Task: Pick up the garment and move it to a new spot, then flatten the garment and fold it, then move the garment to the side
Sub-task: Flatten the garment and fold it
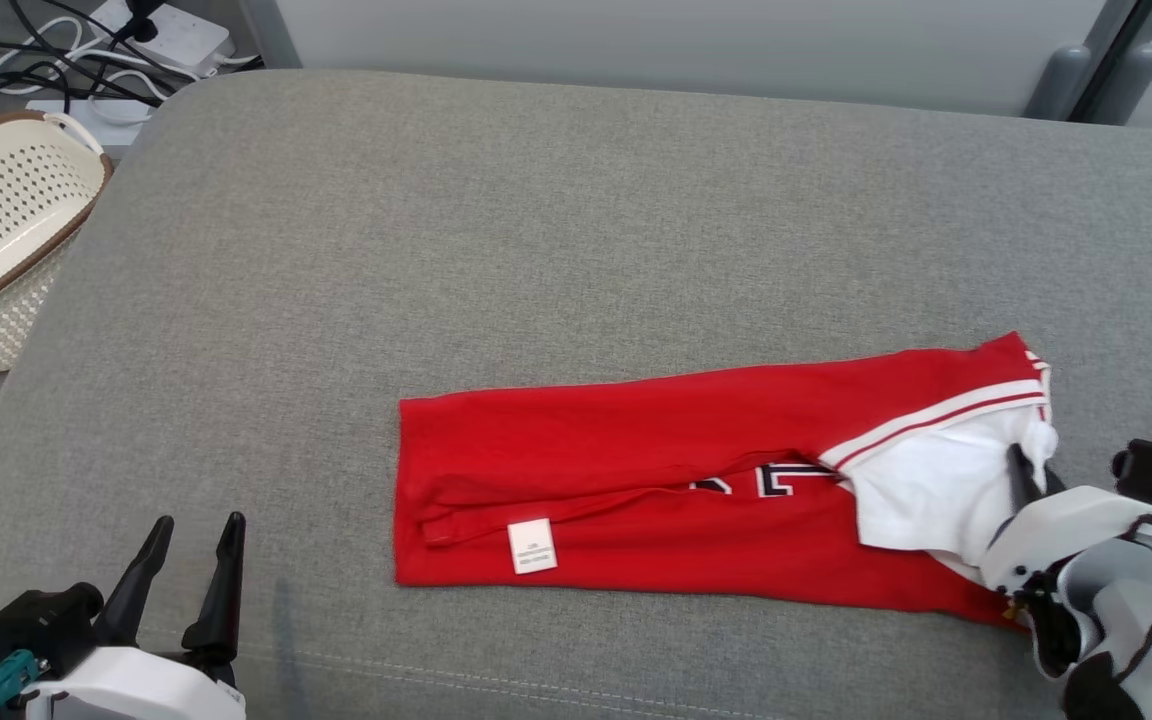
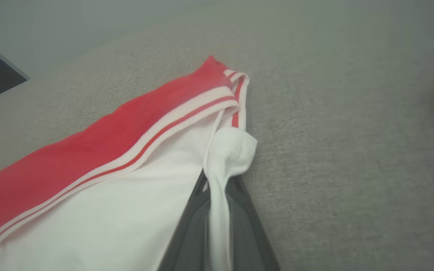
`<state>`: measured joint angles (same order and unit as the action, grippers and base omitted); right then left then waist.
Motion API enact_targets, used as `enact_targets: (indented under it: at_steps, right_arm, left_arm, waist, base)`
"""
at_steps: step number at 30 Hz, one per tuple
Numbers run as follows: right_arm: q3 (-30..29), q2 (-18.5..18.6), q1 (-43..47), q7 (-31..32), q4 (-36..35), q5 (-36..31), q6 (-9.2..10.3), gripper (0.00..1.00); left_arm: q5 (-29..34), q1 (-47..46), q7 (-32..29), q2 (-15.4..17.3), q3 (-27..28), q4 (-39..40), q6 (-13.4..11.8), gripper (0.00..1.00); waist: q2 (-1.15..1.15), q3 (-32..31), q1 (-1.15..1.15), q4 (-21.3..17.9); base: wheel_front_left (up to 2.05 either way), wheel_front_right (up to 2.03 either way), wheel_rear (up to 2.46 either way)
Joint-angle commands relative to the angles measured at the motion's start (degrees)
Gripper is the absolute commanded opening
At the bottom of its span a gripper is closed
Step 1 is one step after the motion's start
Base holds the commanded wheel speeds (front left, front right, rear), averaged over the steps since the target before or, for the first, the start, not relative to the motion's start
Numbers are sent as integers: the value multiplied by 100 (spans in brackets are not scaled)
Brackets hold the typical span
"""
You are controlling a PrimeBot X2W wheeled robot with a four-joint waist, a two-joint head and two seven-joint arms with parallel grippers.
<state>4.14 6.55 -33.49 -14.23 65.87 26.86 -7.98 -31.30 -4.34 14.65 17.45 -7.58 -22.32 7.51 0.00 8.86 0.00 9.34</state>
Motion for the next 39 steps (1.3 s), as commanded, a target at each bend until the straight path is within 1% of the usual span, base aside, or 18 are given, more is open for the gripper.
enact_targets:
  at_steps: [1,6,8,10,13,16,21,25,28,31,34,39]
  right_arm:
    - [-90,209,-8,-74,-77,-137,49,0]
    - [-584,385,12,-75,-384,-570,49,0]
    - [-625,347,11,-75,-560,-787,49,0]
    - [-549,208,-1,-57,-794,-964,49,0]
    - [-213,-43,-3,168,-1331,-1146,49,0]
    - [354,-245,82,626,-2026,-1102,49,0]
    - [1346,-350,341,1463,-3220,-757,49,0]
    - [1965,-364,500,1936,-3835,-453,49,0]
    - [2335,-365,516,2058,-3981,-208,49,0]
    - [2723,-366,449,2060,-3934,27,49,0]
    - [3010,-366,312,1979,-3776,205,49,0]
    - [3312,-367,41,1723,-3392,429,49,0]
  left_arm:
    - [-32,-66,35,148,202,135,-2,100]
    - [-43,10,35,108,159,140,-2,100]
    - [-42,30,35,95,133,146,-2,100]
    - [-45,46,35,74,110,151,-2,100]
    - [-50,64,35,39,75,149,-2,100]
    - [-47,58,35,9,4,157,-2,100]
    - [-56,-18,35,-37,-186,157,-2,100]
    - [-95,-73,35,-31,-379,145,-2,100]
    - [-131,-97,35,-21,-510,105,-2,100]
    - [-170,-125,35,-6,-661,83,-2,100]
    - [-213,-172,35,-5,-769,61,-2,100]
    - [-274,-250,35,13,-893,26,-2,100]
  waist:
    - [0,-16,0,-73]
    - [0,-29,0,-241]
    - [0,-27,0,-303]
    - [0,-30,0,-354]
    - [0,-34,0,-419]
    - [0,-31,0,-430]
    - [0,-19,0,-280]
    - [0,10,0,-40]
    - [0,32,0,175]
    - [0,67,0,411]
    - [0,98,0,647]
    - [0,123,0,952]
  base:
    - [0,0,0]
    - [0,0,0]
    - [0,0,0]
    - [0,0,0]
    - [0,0,0]
    - [0,0,0]
    - [0,0,0]
    - [0,0,0]
    - [0,0,0]
    - [0,0,0]
    - [0,0,0]
    - [0,0,0]
